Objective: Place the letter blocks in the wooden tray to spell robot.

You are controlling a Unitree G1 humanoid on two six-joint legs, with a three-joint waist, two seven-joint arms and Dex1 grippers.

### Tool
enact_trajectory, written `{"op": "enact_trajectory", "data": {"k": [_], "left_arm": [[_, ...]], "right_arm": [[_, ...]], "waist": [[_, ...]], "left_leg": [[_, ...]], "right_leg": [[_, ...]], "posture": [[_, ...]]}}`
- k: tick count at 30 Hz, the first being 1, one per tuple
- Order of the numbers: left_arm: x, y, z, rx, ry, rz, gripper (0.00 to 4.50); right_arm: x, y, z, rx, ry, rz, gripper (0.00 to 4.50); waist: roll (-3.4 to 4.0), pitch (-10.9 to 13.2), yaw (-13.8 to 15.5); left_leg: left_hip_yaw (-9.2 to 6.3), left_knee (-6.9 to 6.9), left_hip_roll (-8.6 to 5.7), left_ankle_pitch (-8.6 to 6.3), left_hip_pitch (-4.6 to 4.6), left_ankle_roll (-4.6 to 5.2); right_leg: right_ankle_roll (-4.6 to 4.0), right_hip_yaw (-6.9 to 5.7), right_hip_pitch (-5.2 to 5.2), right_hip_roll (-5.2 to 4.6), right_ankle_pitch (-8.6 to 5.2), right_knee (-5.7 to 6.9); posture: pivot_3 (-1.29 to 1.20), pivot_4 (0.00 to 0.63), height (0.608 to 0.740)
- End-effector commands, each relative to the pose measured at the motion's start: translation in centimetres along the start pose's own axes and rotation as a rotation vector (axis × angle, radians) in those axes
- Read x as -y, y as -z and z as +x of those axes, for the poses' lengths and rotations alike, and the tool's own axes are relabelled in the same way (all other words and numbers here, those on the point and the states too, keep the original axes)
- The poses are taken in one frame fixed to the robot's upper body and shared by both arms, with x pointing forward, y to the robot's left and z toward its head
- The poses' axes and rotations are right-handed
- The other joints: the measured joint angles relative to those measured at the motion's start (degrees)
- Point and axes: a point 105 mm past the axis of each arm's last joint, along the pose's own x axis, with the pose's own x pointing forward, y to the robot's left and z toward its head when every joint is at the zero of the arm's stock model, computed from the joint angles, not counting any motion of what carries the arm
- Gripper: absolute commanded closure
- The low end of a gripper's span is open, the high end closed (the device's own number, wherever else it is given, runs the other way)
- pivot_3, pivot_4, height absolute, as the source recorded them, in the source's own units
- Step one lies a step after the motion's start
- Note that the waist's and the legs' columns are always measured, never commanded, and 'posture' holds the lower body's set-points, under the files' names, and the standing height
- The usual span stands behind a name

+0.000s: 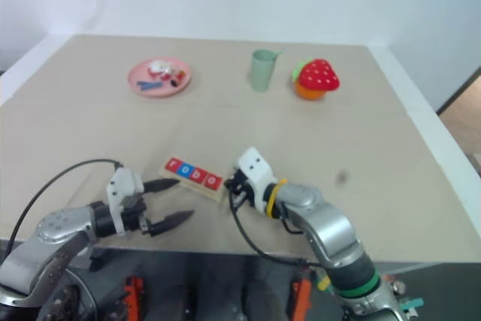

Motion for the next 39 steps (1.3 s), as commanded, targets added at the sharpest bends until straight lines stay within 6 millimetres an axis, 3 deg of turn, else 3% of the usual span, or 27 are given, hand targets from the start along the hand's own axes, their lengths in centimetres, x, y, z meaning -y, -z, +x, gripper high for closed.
{"op": "enact_trajectory", "data": {"k": [1, 13, 19, 26, 28, 32, 39], "left_arm": [[0.1, -0.8, 0.1, 0.028, 0.005, 0.035, 0.00], [0.3, -0.8, 0.1, 0.029, 0.002, 0.036, 0.00], [0.5, -0.7, 0.1, 0.029, 0.006, 0.035, 0.00], [0.9, -0.7, 0.4, 0.032, 0.041, 0.052, 0.00], [1.0, -0.8, 0.5, 0.033, 0.058, 0.061, 0.00], [1.4, -0.9, 0.7, 0.037, 0.095, 0.075, 0.00], [1.6, -1.0, 1.0, 0.046, 0.115, 0.082, 0.00]], "right_arm": [[-0.7, -1.1, 0.4, 0.044, -0.015, -0.036, 4.41], [-0.9, -2.1, 1.7, 0.073, -0.029, -0.056, 4.41], [0.2, -3.0, 0.2, 0.110, 0.009, -0.030, 4.41], [1.4, -6.0, -3.1, 0.200, -0.004, -0.049, 2.10], [1.9, -6.0, -3.8, 0.200, -0.020, -0.048, 1.44], [2.9, -3.9, -4.5, 0.142, -0.093, -0.073, 0.09], [4.2, -1.5, -4.0, 0.081, -0.217, -0.156, 0.04]], "waist": [[0.00, 0.00, 0.03], [0.00, 0.00, 0.08], [0.00, 0.00, 0.08], [0.00, 0.00, 0.07], [0.00, 0.00, 0.09], [0.00, 0.00, 0.10], [0.00, 0.00, 0.02]], "left_leg": [[-0.02, 0.00, 0.00, 0.00, 0.00, 0.00], [-0.03, 0.01, 0.00, 0.03, 0.00, -0.04], [-0.03, 0.01, 0.00, 0.03, -0.01, -0.04], [-0.02, 0.01, -0.01, 0.02, 0.00, -0.04], [-0.05, 0.01, -0.01, 0.02, 0.00, -0.03], [-0.05, 0.01, -0.02, 0.02, 0.00, -0.03], [-0.01, 0.02, -0.02, 0.03, 0.07, -0.02]], "right_leg": [[-0.01, -0.02, 0.00, 0.00, 0.01, 0.01], [-0.01, -0.03, 0.01, -0.01, 0.02, 0.01], [-0.01, -0.03, 0.01, -0.01, 0.03, 0.01], [-0.01, -0.01, 0.01, -0.01, 0.02, 0.01], [-0.01, -0.06, 0.02, 0.00, 0.02, 0.01], [-0.01, -0.06, 0.04, -0.02, 0.01, 0.00], [-0.02, -0.04, 0.07, 0.01, 0.03, 0.01]], "posture": [[0.00, 0.150, 0.740], [0.00, 0.150, 0.740], [0.00, 0.150, 0.740], [0.00, 0.150, 0.740], [0.00, 0.150, 0.740], [0.00, 0.150, 0.740], [0.00, 0.150, 0.740]]}}
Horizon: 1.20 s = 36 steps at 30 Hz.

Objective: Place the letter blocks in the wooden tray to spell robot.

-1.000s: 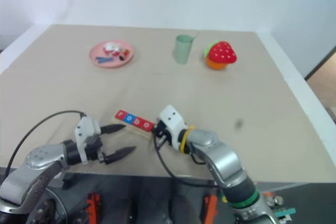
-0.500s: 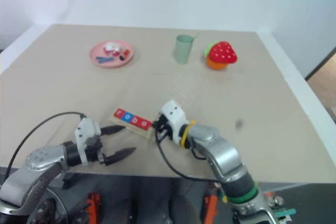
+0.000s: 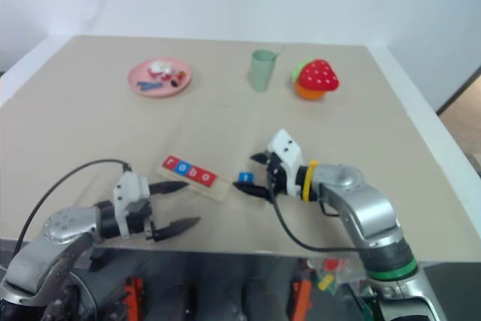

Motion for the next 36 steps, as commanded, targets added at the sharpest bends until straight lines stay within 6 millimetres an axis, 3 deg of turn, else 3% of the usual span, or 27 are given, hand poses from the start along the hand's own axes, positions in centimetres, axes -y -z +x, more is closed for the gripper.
{"op": "enact_trajectory", "data": {"k": [1, 6, 10, 13, 16, 18, 23, 25, 28, 36], "left_arm": [[0.2, -0.6, 0.2, 0.020, 0.014, 0.033, 0.00], [0.2, -0.7, 0.2, 0.018, 0.003, 0.037, 0.00], [0.3, -0.9, 0.2, 0.020, -0.014, 0.031, 0.00], [0.4, -1.1, 0.2, 0.021, -0.016, 0.030, 0.00], [0.4, -1.3, 0.2, 0.019, -0.018, 0.030, 0.00], [0.4, -1.4, 0.3, 0.018, -0.019, 0.031, 0.00], [0.3, -1.6, 0.4, 0.018, -0.021, 0.031, 0.00], [0.3, -1.6, 0.4, 0.016, -0.021, 0.029, 0.00], [0.2, -1.5, 0.4, 0.012, -0.028, 0.025, 0.00], [0.2, -1.1, 0.3, 0.008, -0.037, 0.009, 0.00]], "right_arm": [[0.5, -0.4, 0.0, 0.005, -0.051, -0.098, 0.04], [2.5, 0.3, 0.6, -0.012, -0.042, -0.130, 0.04], [2.2, 0.6, 1.1, -0.002, -0.048, -0.123, 0.04], [1.7, 1.1, 1.3, -0.003, -0.057, -0.117, 0.82], [1.2, 1.4, 1.6, 0.002, -0.062, -0.100, 1.91], [1.2, 1.6, 1.8, 0.002, -0.056, -0.090, 1.91], [1.3, 2.1, 2.0, -0.008, -0.022, -0.073, 3.32], [1.3, 2.3, 2.0, -0.007, -0.004, -0.067, 3.40], [1.3, 2.3, 1.8, -0.005, 0.048, -0.060, 4.48], [1.3, 0.9, 0.8, 0.030, 0.202, -0.035, 4.48]], "waist": [[0.00, 0.00, 0.01], [0.00, 0.00, 0.06], [0.00, 0.00, 0.13], [0.00, 0.00, 0.15], [0.00, 0.00, 0.15], [0.00, 0.00, 0.13], [0.00, 0.00, 0.12], [0.00, 0.00, 0.11], [0.00, 0.00, 0.12], [0.00, 0.00, 0.15]], "left_leg": [[-0.01, 0.00, 0.01, 0.00, 0.00, 0.00], [0.03, 0.03, -0.01, 0.01, 0.00, 0.01], [-0.02, 0.04, 0.00, 0.01, -0.01, 0.01], [-0.03, 0.03, 0.00, 0.00, -0.03, 0.00], [-0.02, 0.03, -0.02, 0.00, -0.03, 0.00], [0.00, 0.04, -0.02, 0.01, -0.02, 0.00], [-0.04, 0.05, 0.00, 0.06, 0.02, 0.00], [-0.02, 0.05, 0.01, 0.07, 0.06, -0.01], [-0.04, 0.04, 0.01, 0.07, 0.09, -0.01], [-0.03, 0.05, -0.01, 0.09, 0.09, -0.03]], "right_leg": [[0.00, -0.01, 0.00, 0.01, 0.00, 0.00], [0.01, 0.02, 0.01, -0.01, 0.04, 0.00], [0.00, 0.00, 0.02, -0.01, 0.04, 0.01], [-0.21, 0.00, 0.02, -0.02, 0.14, 0.01], [-0.20, 0.01, 0.03, -0.05, 0.15, 0.01], [-0.16, 0.02, 0.03, -0.05, 0.15, 0.01], [-0.11, -0.02, 0.03, 0.00, 0.14, 0.03], [-0.11, -0.01, 0.04, 0.00, 0.14, 0.06], [-0.11, -0.01, 0.09, 0.00, 0.14, 0.06], [-0.03, 0.01, 0.09, -0.01, 0.11, 0.06]], "posture": [[0.00, 0.150, 0.740], [0.00, 0.150, 0.740], [0.00, 0.150, 0.740], [0.00, 0.150, 0.740], [0.00, 0.150, 0.740], [0.00, 0.150, 0.740], [0.00, 0.150, 0.740], [0.00, 0.150, 0.740], [0.00, 0.150, 0.740], [0.00, 0.150, 0.740]]}}
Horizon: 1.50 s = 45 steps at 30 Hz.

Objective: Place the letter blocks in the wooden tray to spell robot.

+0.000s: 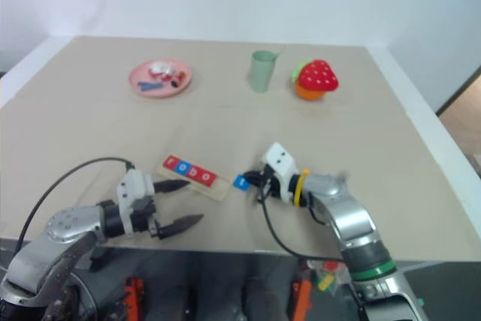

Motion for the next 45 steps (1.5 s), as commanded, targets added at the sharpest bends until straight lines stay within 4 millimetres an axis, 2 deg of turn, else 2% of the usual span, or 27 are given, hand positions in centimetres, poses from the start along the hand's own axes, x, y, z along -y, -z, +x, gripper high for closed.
{"op": "enact_trajectory", "data": {"k": [1, 3, 4, 7, 10, 14, 15, 17, 22, 27, 36, 37, 40, 45], "left_arm": [[0.3, -0.9, -0.1, 0.027, 0.008, 0.031, 0.00], [0.3, -0.7, 0.0, 0.026, 0.011, 0.031, 0.00], [0.3, -0.7, 0.0, 0.025, 0.012, 0.031, 0.00], [0.3, -0.5, 0.1, 0.021, 0.019, 0.035, 0.00], [0.3, -0.3, 0.1, 0.020, 0.022, 0.038, 0.00], [0.4, -0.4, 0.1, 0.026, 0.027, 0.039, 0.00], [0.4, -0.4, 0.1, 0.029, 0.029, 0.039, 0.00], [0.5, -0.4, 0.1, 0.032, 0.033, 0.038, 0.00], [0.6, -0.4, 0.2, 0.034, 0.041, 0.040, 0.00], [0.7, -0.4, 0.1, 0.033, 0.043, 0.042, 0.00], [0.8, -0.3, 0.1, 0.030, 0.036, 0.042, 0.00], [0.9, -0.3, 0.1, 0.029, 0.035, 0.042, 0.00], [0.8, -0.3, 0.1, 0.029, 0.028, 0.039, 0.00], [0.9, -0.3, 0.1, 0.028, 0.026, 0.036, 0.00]], "right_arm": [[0.6, -1.5, -1.0, 0.041, 0.070, -0.025, 4.48], [1.7, -2.0, -1.7, 0.065, 0.146, 0.024, 4.48], [2.2, -2.3, -2.1, 0.081, 0.171, 0.032, 4.24], [2.1, -3.2, -2.8, 0.105, 0.160, 0.035, 3.38], [0.3, -4.6, -3.1, 0.132, 0.071, 0.035, 2.23], [-1.4, -3.4, -2.5, 0.089, 0.030, 0.052, 0.97], [-1.7, -3.0, -2.3, 0.075, 0.022, 0.054, 0.50], [-2.4, -2.0, -2.0, 0.047, -0.007, 0.043, 0.05], [-2.3, -0.5, -1.6, 0.008, -0.007, 0.025, 0.05], [-1.3, -0.3, -1.3, 0.011, 0.015, 0.024, 0.05], [-1.4, 0.0, -0.4, 0.025, 0.025, 0.047, 0.05], [-1.5, 0.1, -0.4, 0.024, 0.025, 0.047, 0.57], [-1.5, 0.3, -0.2, 0.021, 0.033, 0.044, 1.42], [-1.6, 0.2, -0.2, 0.031, 0.050, 0.036, 3.18]], "waist": [[0.00, 0.00, 0.00], [0.00, 0.00, 0.00], [0.00, 0.00, 0.01], [0.00, 0.00, 0.02], [0.01, 0.00, -0.05], [-0.01, 0.00, -0.02], [-0.01, 0.00, -0.01], [-0.01, 0.00, -0.01], [-0.01, 0.00, -0.02], [0.00, 0.00, -0.03], [0.00, 0.00, -0.02], [-0.01, 0.00, -0.01], [0.00, 0.00, -0.01], [-0.01, 0.00, -0.01]], "left_leg": [[0.00, 0.00, 0.00, 0.00, 0.00, 0.00], [0.02, 0.00, 0.00, 0.00, 0.00, -0.01], [0.02, 0.00, -0.01, 0.01, 0.00, -0.01], [0.01, 0.00, -0.01, 0.01, -0.01, -0.02], [0.01, -0.02, 0.01, 0.01, -0.02, -0.01], [-0.06, -0.03, 0.03, 0.01, -0.02, -0.01], [-0.06, -0.03, 0.02, 0.01, -0.02, -0.01], [-0.02, -0.03, -0.01, 0.01, -0.02, -0.01], [0.06, 0.01, -0.02, 0.01, -0.01, -0.01], [0.02, 0.02, 0.00, 0.02, 0.00, 0.00], [0.02, 0.01, 0.00, 0.02, -0.02, 0.00], [0.02, 0.01, 0.00, 0.02, -0.02, 0.00], [0.02, 0.01, -0.01, 0.02, -0.02, 0.00], [0.01, 0.01, 0.00, 0.02, -0.02, 0.00]], "right_leg": [[0.00, 0.00, 0.00, 0.00, 0.00, 0.00], [0.01, 0.01, 0.00, 0.00, 0.00, 0.00], [0.01, 0.01, 0.00, 0.00, 0.01, 0.00], [0.02, 0.01, 0.00, 0.00, 0.01, 0.00], [0.02, 0.01, -0.03, 0.02, -0.01, 0.00], [0.00, -0.05, -0.02, 0.04, -0.03, 0.00], [0.01, -0.05, -0.01, 0.03, -0.03, 0.00], [0.02, -0.02, -0.01, 0.00, -0.03, -0.01], [0.07, 0.04, -0.01, -0.02, -0.02, -0.01], [0.04, 0.01, -0.01, 0.01, 0.00, -0.01], [0.05, 0.02, -0.01, 0.00, -0.02, -0.01], [0.05, 0.01, -0.01, 0.00, -0.01, 0.00], [0.05, 0.01, -0.01, 0.00, -0.01, -0.01], [0.05, 0.00, -0.01, 0.01, -0.02, -0.01]], "posture": [[0.00, 0.150, 0.740], [0.00, 0.150, 0.740], [0.00, 0.150, 0.740], [0.00, 0.150, 0.740], [0.00, 0.150, 0.740], [0.00, 0.150, 0.740], [0.00, 0.150, 0.740], [0.00, 0.150, 0.740], [0.00, 0.150, 0.740], [0.00, 0.150, 0.740], [0.00, 0.150, 0.740], [0.00, 0.150, 0.740], [0.00, 0.150, 0.740], [0.00, 0.150, 0.740]]}}
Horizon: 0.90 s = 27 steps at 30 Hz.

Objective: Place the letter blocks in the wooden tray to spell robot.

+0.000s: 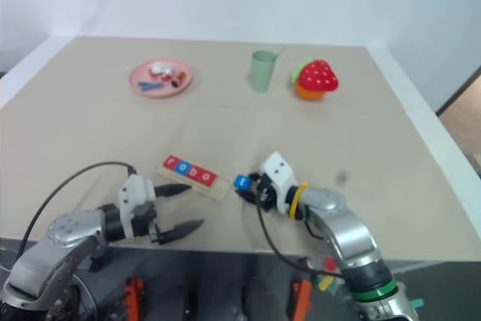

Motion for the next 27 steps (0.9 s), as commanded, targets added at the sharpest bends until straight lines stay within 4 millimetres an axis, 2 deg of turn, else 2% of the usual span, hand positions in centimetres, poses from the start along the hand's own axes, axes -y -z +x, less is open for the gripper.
{"op": "enact_trajectory", "data": {"k": [1, 7, 11, 14, 18, 27], "left_arm": [[0.4, -0.9, 0.1, 0.027, 0.010, 0.028, 0.00], [0.1, -1.0, 0.0, 0.033, -0.017, 0.023, 0.00], [0.1, -1.0, 0.1, 0.032, -0.022, 0.018, 0.00], [0.0, -1.0, 0.0, 0.029, -0.023, 0.012, 0.00], [-0.1, -0.9, 0.0, 0.026, -0.024, 0.005, 0.00], [-0.6, -1.1, 0.0, 0.030, -0.037, 0.006, 0.00]], "right_arm": [[0.1, -0.7, -0.1, 0.035, 0.021, -0.020, 3.28], [1.2, -1.2, -0.9, 0.057, 0.138, -0.035, 3.30], [1.2, -2.6, -1.8, 0.100, 0.197, -0.028, 3.30], [0.0, -3.7, -1.7, 0.127, 0.129, -0.026, 3.30], [-1.4, -5.1, -0.5, 0.132, 0.012, -0.046, 3.30], [-2.4, -5.0, 1.9, 0.056, -0.126, -0.116, 3.30]], "waist": [[0.00, 0.00, 0.00], [0.00, 0.00, 0.01], [0.00, 0.00, 0.02], [0.00, 0.00, -0.02], [0.01, 0.00, -0.05], [0.00, 0.00, -0.01]], "left_leg": [[0.00, 0.00, 0.00, 0.00, 0.00, 0.00], [0.00, 0.00, -0.01, 0.00, 0.00, 0.00], [0.01, 0.00, -0.01, 0.00, -0.01, 0.00], [0.01, 0.00, 0.00, 0.00, 0.00, 0.00], [0.01, 0.00, 0.02, 0.00, 0.02, 0.00], [0.00, 0.00, 0.00, 0.02, -0.01, 0.03]], "right_leg": [[0.00, 0.00, 0.00, 0.00, 0.00, 0.00], [0.00, 0.00, 0.01, 0.00, 0.01, 0.00], [0.00, 0.02, 0.00, -0.01, 0.00, 0.00], [0.00, 0.02, -0.01, 0.00, 0.00, 0.00], [-0.04, 0.01, -0.01, 0.02, 0.03, 0.01], [-0.03, -0.01, -0.01, 0.00, 0.02, 0.00]], "posture": [[0.00, 0.150, 0.740], [0.00, 0.150, 0.740], [0.00, 0.150, 0.740], [0.00, 0.150, 0.740], [0.00, 0.150, 0.740], [0.00, 0.150, 0.740]]}}
